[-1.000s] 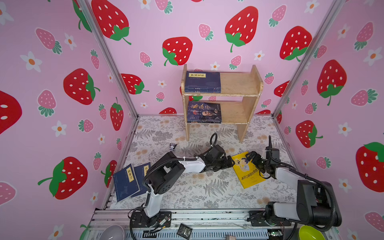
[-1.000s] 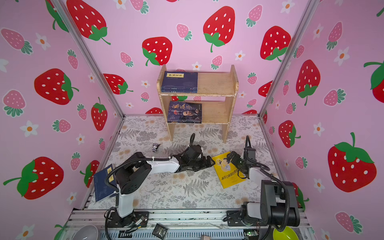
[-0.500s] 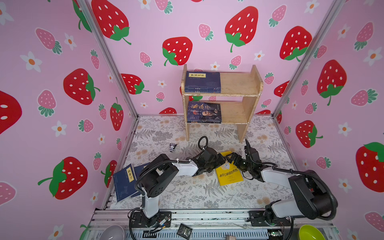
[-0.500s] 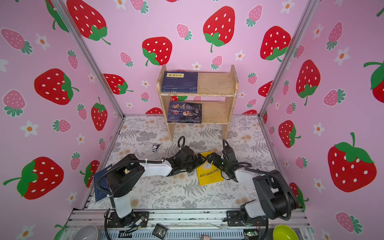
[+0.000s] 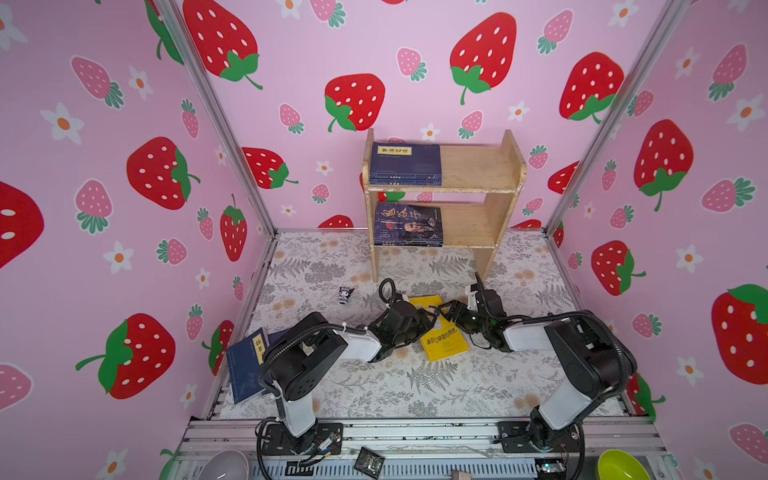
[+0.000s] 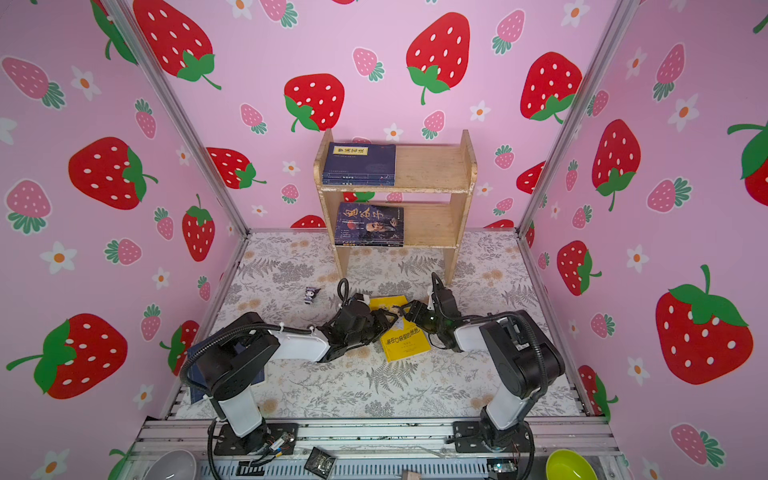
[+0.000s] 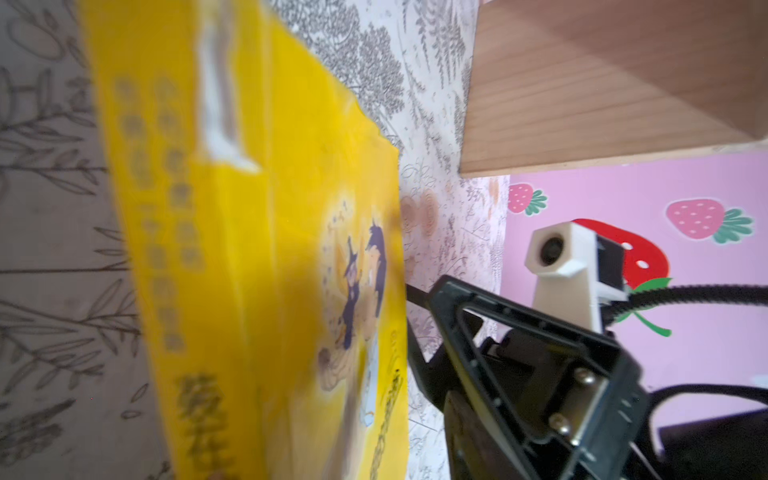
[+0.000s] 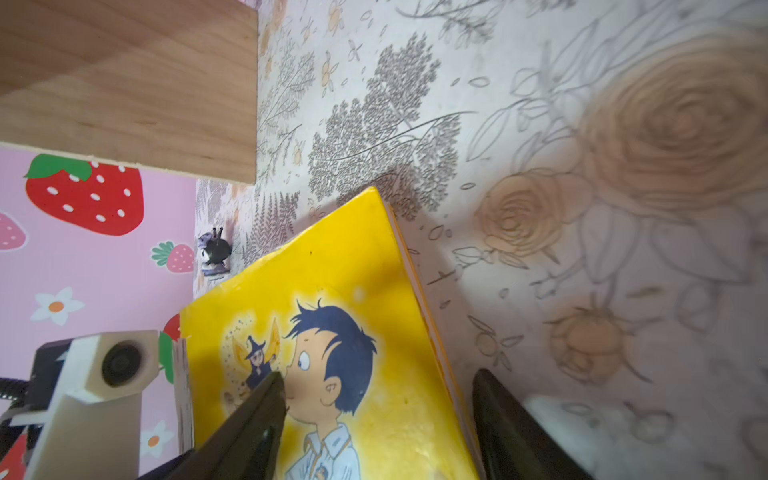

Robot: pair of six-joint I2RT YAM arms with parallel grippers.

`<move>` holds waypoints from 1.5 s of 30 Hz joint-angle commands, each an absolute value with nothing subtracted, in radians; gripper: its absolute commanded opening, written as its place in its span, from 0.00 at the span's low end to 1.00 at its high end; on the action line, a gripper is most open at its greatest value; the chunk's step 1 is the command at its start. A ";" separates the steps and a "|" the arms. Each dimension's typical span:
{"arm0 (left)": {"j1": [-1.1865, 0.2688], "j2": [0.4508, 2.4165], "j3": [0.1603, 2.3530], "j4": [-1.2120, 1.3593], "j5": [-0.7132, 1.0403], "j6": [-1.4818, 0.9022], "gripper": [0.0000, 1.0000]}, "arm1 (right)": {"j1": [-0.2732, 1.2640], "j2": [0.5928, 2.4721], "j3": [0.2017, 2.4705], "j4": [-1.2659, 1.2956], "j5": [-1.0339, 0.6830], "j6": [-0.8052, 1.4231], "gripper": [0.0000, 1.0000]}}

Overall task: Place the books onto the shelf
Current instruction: 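Grip the yellow book's edges with both grippers and tilt it upright, then lift and carry the yellow book toward the lower shelf with both grippers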

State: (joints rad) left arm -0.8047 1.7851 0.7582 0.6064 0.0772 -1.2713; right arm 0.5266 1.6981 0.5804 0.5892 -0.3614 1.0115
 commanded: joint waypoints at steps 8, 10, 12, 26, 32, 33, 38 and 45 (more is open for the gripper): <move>-0.793 1.637 0.764 0.523 0.055 -1.212 0.26 | 0.555 1.732 0.592 0.459 -0.415 1.035 0.74; -0.794 1.595 0.804 0.379 0.052 -1.170 0.18 | 0.557 1.711 0.597 0.482 -0.426 1.048 0.78; -0.799 1.553 0.824 0.267 0.033 -1.134 0.10 | 0.556 1.693 0.607 0.498 -0.431 1.064 0.79; -0.799 1.107 0.793 0.091 -0.095 -0.929 0.00 | 0.503 1.202 0.584 0.381 -0.404 1.071 1.00; -0.773 1.038 0.890 0.161 -0.133 -0.836 0.00 | 0.485 1.088 0.524 0.594 -0.528 1.221 1.00; -0.773 1.038 0.903 0.192 -0.140 -0.823 0.00 | 0.487 1.082 0.500 0.671 -0.549 1.266 1.00; -0.762 1.078 1.007 0.161 -0.302 -0.845 0.00 | 0.546 1.054 0.424 0.900 -0.526 1.355 1.00; -0.734 1.165 1.055 0.280 -0.307 -0.937 0.00 | 0.681 1.109 0.443 1.021 -0.471 1.354 1.00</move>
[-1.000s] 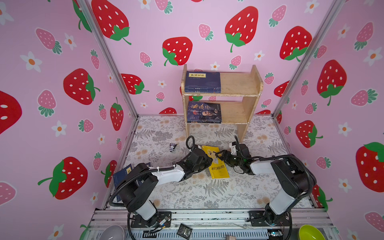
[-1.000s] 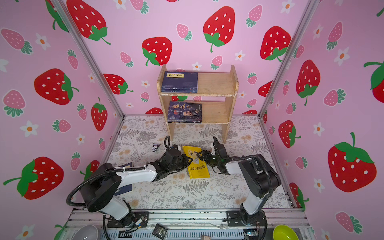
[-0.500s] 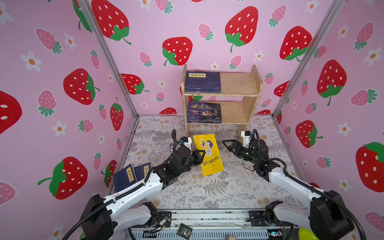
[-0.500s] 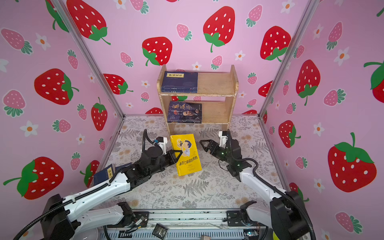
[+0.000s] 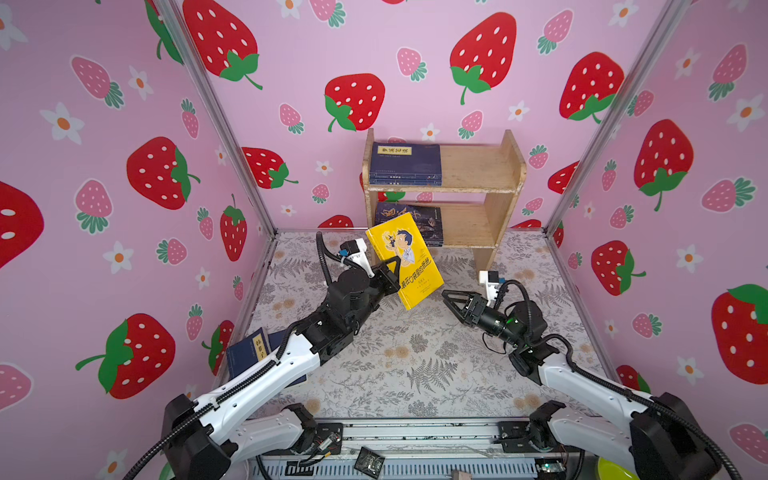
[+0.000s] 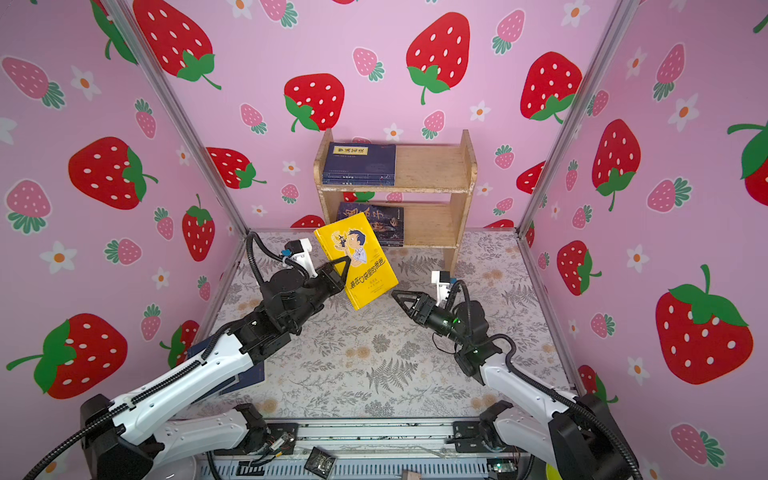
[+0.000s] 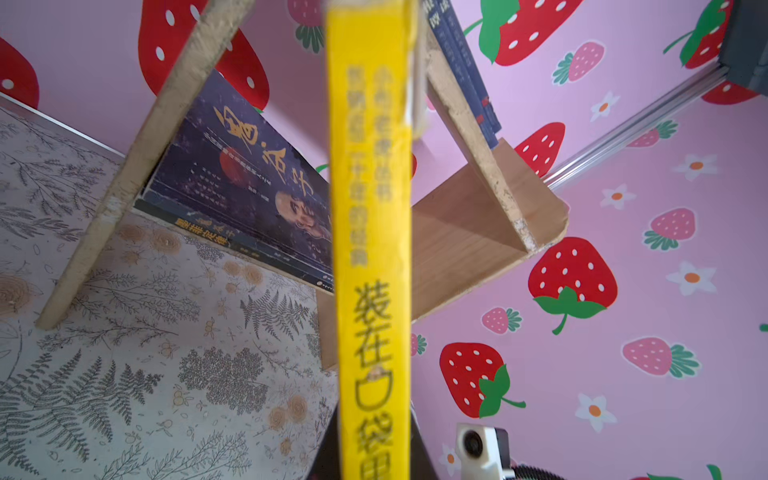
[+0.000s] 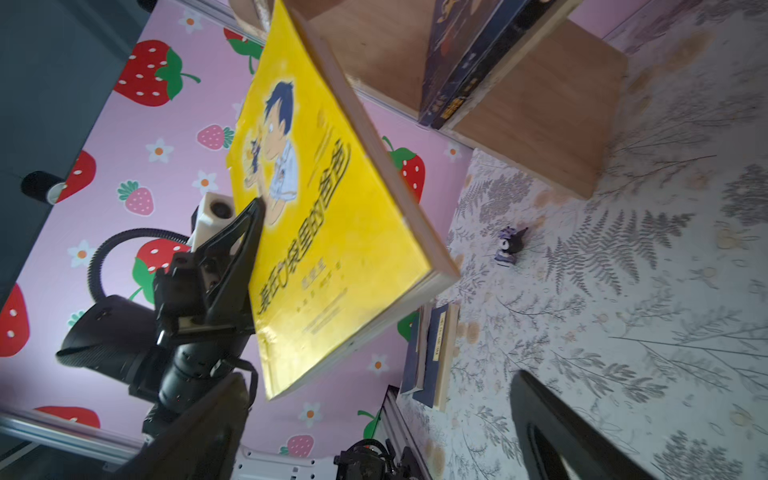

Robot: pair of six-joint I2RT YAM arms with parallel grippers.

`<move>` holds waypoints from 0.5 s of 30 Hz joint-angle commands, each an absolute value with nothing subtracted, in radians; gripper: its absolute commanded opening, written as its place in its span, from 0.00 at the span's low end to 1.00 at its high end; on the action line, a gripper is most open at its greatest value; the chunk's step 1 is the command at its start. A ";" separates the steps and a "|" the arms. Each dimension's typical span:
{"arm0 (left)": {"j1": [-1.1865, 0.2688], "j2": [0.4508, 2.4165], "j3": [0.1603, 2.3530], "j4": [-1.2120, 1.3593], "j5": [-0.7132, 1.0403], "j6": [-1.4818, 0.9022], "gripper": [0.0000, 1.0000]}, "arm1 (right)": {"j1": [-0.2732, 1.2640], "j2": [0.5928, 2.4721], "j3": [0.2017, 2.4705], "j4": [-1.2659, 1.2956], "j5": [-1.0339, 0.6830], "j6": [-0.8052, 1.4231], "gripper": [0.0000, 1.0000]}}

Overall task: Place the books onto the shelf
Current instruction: 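Lift and carry the yellow book toward the lower shelf with both grippers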

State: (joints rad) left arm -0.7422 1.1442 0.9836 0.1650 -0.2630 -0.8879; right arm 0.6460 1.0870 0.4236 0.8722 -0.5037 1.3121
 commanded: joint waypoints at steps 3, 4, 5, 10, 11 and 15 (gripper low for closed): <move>-0.732 1.188 1.050 0.329 -0.301 -0.973 0.00 | 0.715 1.150 0.450 1.094 -0.428 1.358 1.00; -0.732 1.194 1.048 0.345 -0.303 -0.987 0.00 | 0.723 1.176 0.461 1.119 -0.423 1.366 1.00; -0.731 1.199 1.045 0.360 -0.305 -0.999 0.00 | 0.730 1.206 0.473 1.149 -0.425 1.377 1.00; -0.728 1.218 1.065 0.394 -0.297 -1.005 0.00 | 0.758 1.356 0.497 1.335 -0.378 1.483 0.96; -0.727 1.221 1.071 0.393 -0.292 -1.008 0.00 | 0.761 1.385 0.499 1.389 -0.368 1.499 0.96; -0.727 1.237 1.076 0.385 -0.285 -1.027 0.00 | 0.765 1.492 0.543 1.508 -0.353 1.542 0.91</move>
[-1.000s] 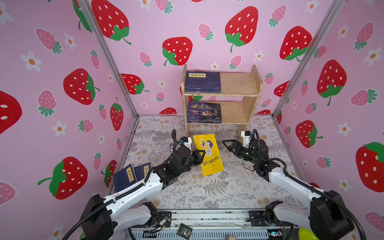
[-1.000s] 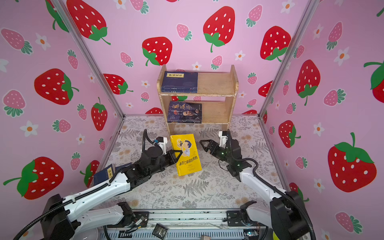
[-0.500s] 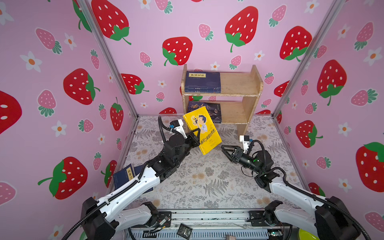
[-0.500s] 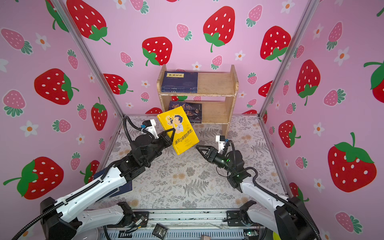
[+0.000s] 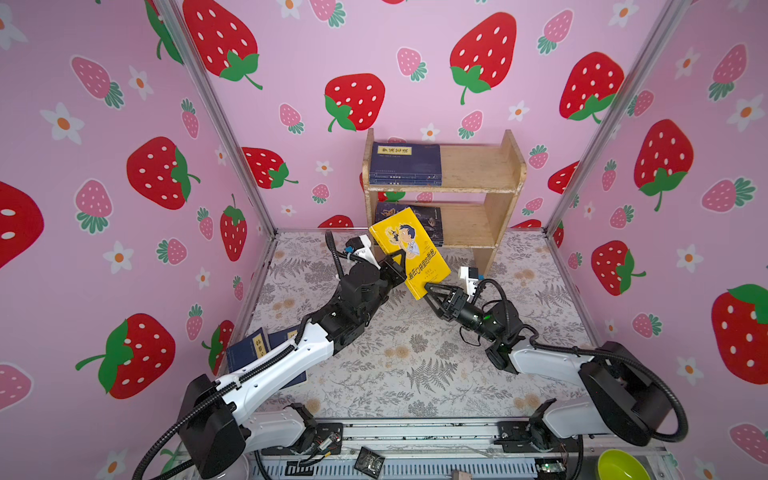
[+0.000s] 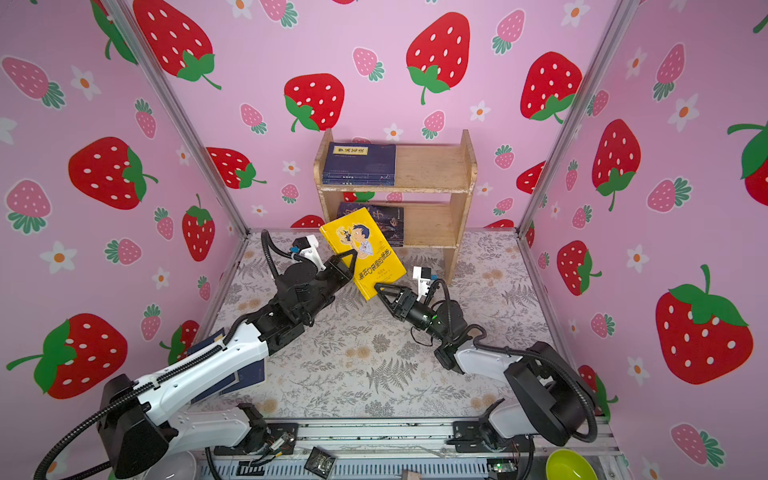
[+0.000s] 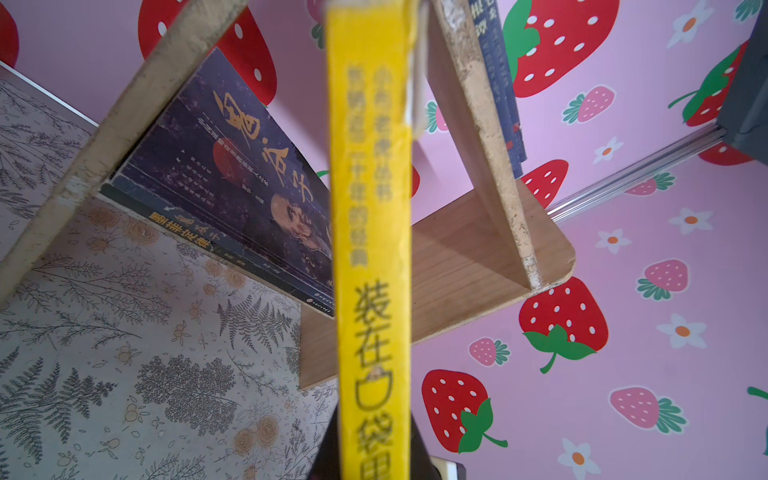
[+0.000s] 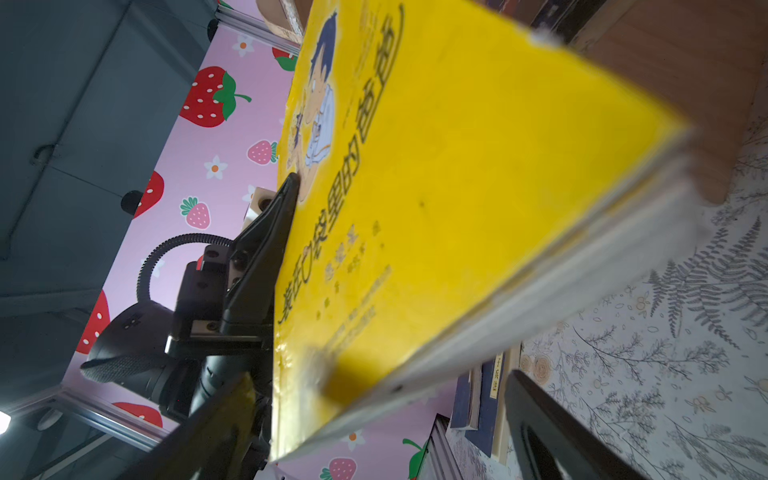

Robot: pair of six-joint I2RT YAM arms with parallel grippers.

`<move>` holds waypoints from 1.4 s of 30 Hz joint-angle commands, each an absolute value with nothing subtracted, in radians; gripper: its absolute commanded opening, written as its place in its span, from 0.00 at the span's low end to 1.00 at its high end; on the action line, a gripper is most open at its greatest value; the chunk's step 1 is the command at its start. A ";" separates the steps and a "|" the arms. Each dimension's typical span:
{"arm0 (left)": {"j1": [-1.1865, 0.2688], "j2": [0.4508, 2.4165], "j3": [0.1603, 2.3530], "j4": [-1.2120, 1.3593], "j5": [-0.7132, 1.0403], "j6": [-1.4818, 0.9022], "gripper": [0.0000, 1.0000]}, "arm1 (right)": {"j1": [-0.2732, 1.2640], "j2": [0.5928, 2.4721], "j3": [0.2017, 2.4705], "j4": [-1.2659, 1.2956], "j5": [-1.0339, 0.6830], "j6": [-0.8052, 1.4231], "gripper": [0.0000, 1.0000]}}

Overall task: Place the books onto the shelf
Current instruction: 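Lift and carry the yellow book toward the lower shelf with both grippers, then lower the yellow book onto the lower shelf with both grippers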

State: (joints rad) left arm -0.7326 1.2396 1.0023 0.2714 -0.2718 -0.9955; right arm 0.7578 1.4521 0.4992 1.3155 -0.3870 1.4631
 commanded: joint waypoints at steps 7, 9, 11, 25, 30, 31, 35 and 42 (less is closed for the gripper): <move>-0.728 1.251 1.036 0.446 -0.287 -1.052 0.00 | 0.770 1.635 0.612 1.711 -0.334 1.654 0.48; -0.729 1.254 1.027 0.458 -0.290 -1.054 0.00 | 0.773 1.646 0.614 1.722 -0.326 1.667 0.41; -0.729 1.257 1.022 0.469 -0.287 -1.051 0.00 | 0.773 1.649 0.614 1.726 -0.318 1.675 0.29; -0.543 1.164 1.118 0.209 0.175 -0.852 0.87 | 0.637 1.457 0.584 1.449 -0.474 1.560 0.06; -0.453 1.095 1.173 -0.073 0.333 -0.731 0.91 | 0.558 1.275 0.667 0.976 -0.644 1.341 0.07; -0.435 1.089 1.179 -0.112 0.379 -0.704 0.91 | 0.537 1.244 0.684 0.901 -0.675 1.306 0.07; -0.381 1.099 1.174 -0.104 0.584 -0.699 0.90 | 0.463 1.168 0.703 0.813 -0.799 1.288 0.07; -0.379 1.209 1.189 0.008 0.719 -0.788 0.86 | 0.429 1.111 0.743 0.678 -0.928 1.239 0.07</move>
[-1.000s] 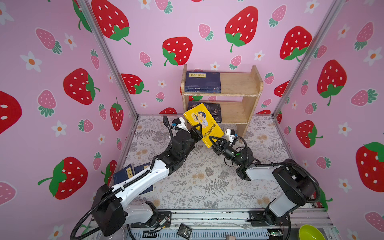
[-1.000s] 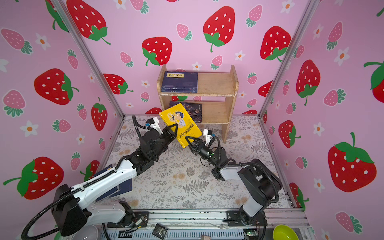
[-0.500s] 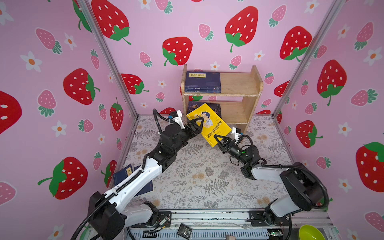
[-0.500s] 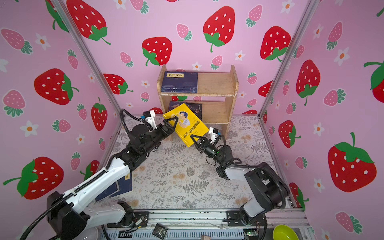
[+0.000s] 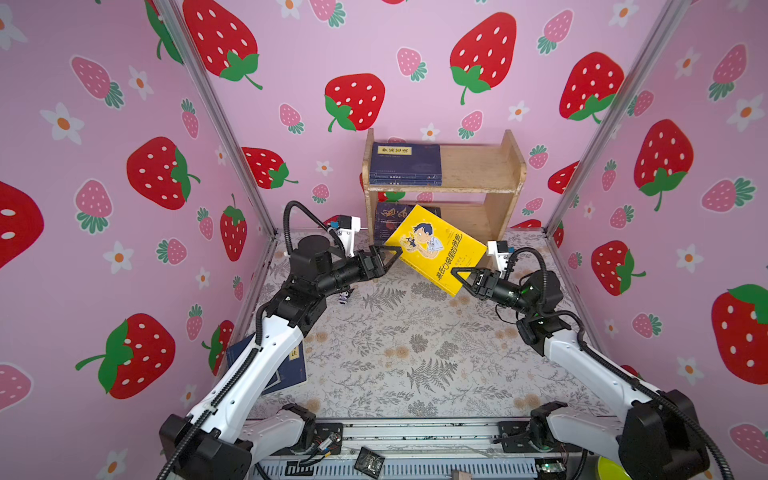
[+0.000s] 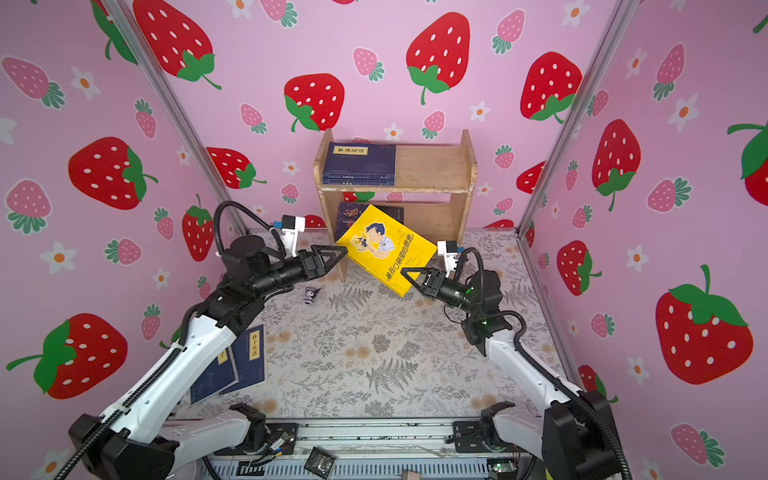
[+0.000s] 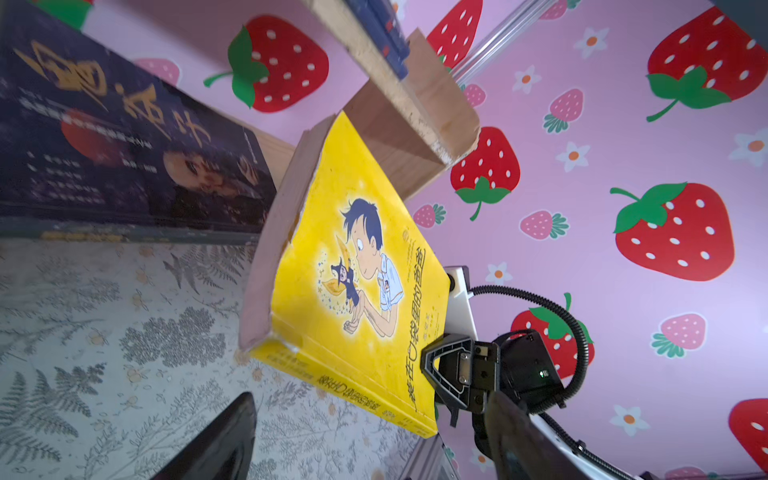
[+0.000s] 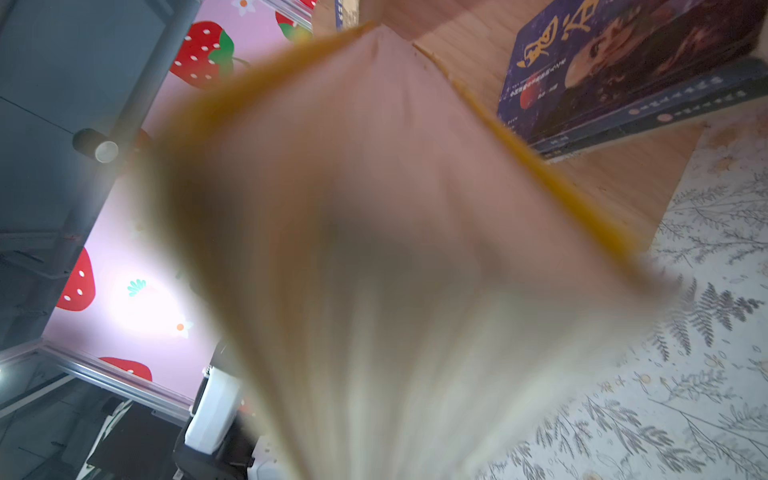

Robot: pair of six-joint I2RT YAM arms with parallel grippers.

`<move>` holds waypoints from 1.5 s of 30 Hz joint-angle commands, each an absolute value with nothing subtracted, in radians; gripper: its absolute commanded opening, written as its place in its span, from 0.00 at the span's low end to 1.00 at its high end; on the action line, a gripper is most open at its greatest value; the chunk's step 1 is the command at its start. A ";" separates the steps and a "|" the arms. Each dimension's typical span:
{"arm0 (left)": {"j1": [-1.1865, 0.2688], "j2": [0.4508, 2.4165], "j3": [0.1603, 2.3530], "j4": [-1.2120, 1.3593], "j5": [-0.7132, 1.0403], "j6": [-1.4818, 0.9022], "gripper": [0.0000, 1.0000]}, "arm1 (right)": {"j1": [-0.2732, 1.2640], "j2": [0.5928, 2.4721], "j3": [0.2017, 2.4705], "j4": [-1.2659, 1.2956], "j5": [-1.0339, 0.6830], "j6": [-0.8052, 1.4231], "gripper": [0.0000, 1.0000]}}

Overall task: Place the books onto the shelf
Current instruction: 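Lower the yellow book onto the lower shelf with both grippers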

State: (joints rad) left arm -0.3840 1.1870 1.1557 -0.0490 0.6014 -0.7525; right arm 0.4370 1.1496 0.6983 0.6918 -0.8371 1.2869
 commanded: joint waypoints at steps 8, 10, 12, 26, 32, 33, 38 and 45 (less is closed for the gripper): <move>-0.380 1.280 1.203 0.102 0.730 -0.859 0.72 | 0.408 1.087 0.750 0.676 -0.961 1.243 0.07; -0.380 1.281 1.197 0.116 0.724 -0.869 0.59 | 0.404 1.090 0.752 0.676 -0.963 1.240 0.07; -0.380 1.278 1.179 0.142 0.709 -0.890 0.46 | 0.398 1.101 0.753 0.676 -0.957 1.235 0.07; -0.365 1.353 1.176 0.368 0.507 -1.122 0.00 | 0.390 1.194 0.823 0.552 -0.661 1.059 0.73; -0.365 1.421 1.222 0.384 0.359 -1.134 0.00 | 0.390 1.201 0.862 0.504 -0.503 0.989 0.75; -0.365 1.425 1.231 0.371 0.333 -1.117 0.00 | 0.389 1.204 0.872 0.482 -0.478 0.971 0.75; -0.364 1.460 1.301 0.310 0.262 -1.030 0.00 | 0.396 1.225 0.909 0.423 -0.360 0.911 0.75; -0.359 1.546 1.316 0.402 0.244 -1.104 0.00 | 0.469 1.308 0.986 0.355 -0.208 0.808 0.75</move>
State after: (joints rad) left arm -0.3637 1.5314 1.2610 0.2760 0.2649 -1.0611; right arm 0.4385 1.2846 0.9504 0.3958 -0.3038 0.8753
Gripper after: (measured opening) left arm 0.155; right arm 0.746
